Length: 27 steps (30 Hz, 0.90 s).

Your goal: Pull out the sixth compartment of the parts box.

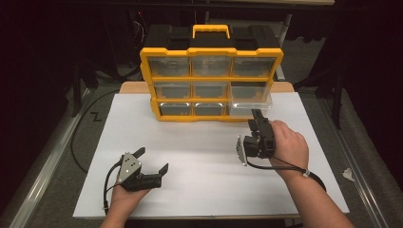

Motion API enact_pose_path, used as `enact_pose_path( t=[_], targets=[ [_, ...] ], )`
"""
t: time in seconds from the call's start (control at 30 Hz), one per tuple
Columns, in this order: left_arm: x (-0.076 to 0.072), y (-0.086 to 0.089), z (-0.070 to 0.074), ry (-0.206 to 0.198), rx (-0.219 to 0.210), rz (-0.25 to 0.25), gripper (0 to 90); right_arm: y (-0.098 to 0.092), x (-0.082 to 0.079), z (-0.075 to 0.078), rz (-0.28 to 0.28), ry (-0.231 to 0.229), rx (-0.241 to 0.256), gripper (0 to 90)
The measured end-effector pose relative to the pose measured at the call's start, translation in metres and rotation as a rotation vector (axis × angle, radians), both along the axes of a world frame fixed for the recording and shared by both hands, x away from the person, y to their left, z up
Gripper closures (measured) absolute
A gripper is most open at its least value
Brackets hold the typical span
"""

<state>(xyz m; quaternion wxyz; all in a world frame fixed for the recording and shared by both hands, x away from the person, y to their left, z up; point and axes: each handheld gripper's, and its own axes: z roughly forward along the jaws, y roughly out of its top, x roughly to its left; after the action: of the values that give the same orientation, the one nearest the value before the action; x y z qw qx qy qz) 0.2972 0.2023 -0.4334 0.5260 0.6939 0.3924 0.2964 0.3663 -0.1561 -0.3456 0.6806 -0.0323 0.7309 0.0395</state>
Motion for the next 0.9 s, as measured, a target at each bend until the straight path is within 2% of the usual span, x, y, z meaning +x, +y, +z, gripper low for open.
enact_pose_path(
  t=[0.03, 0.1, 0.13, 0.2, 0.23, 0.43, 0.53, 0.9],
  targets=[
    [0.0, 0.0, 0.0, 0.0, 0.001, 0.0, 2.0, -0.001, -0.002, -0.003, -0.009, 0.024, 0.025, 50.5],
    [0.0, 0.001, 0.0, -0.003, -0.005, 0.003, 2.0, -0.003, -0.006, -0.006, -0.001, 0.034, -0.004, 48.2],
    [-0.001, 0.001, 0.0, -0.003, -0.007, 0.004, 2.0, -0.005, -0.008, -0.011, -0.004, 0.043, 0.01, 47.4],
    [-0.001, 0.002, 0.001, -0.003, -0.005, 0.003, 2.0, -0.007, -0.012, -0.014, -0.002, 0.053, -0.008, 46.8],
    [-0.001, 0.002, 0.001, -0.003, -0.007, 0.005, 2.0, -0.009, -0.015, -0.021, 0.003, 0.062, 0.005, 46.2],
    [-0.001, 0.003, 0.001, -0.004, -0.01, 0.005, 2.3, -0.012, -0.024, -0.038, -0.002, 0.094, 0.012, 45.8],
    [-0.001, 0.003, 0.001, -0.008, -0.014, 0.006, 2.3, -0.013, -0.029, -0.053, 0.005, 0.117, 0.011, 45.6],
    [-0.002, 0.003, 0.001, -0.008, -0.009, 0.0, 2.4, -0.023, -0.044, -0.081, -0.002, 0.153, 0.013, 45.6]
  ],
)
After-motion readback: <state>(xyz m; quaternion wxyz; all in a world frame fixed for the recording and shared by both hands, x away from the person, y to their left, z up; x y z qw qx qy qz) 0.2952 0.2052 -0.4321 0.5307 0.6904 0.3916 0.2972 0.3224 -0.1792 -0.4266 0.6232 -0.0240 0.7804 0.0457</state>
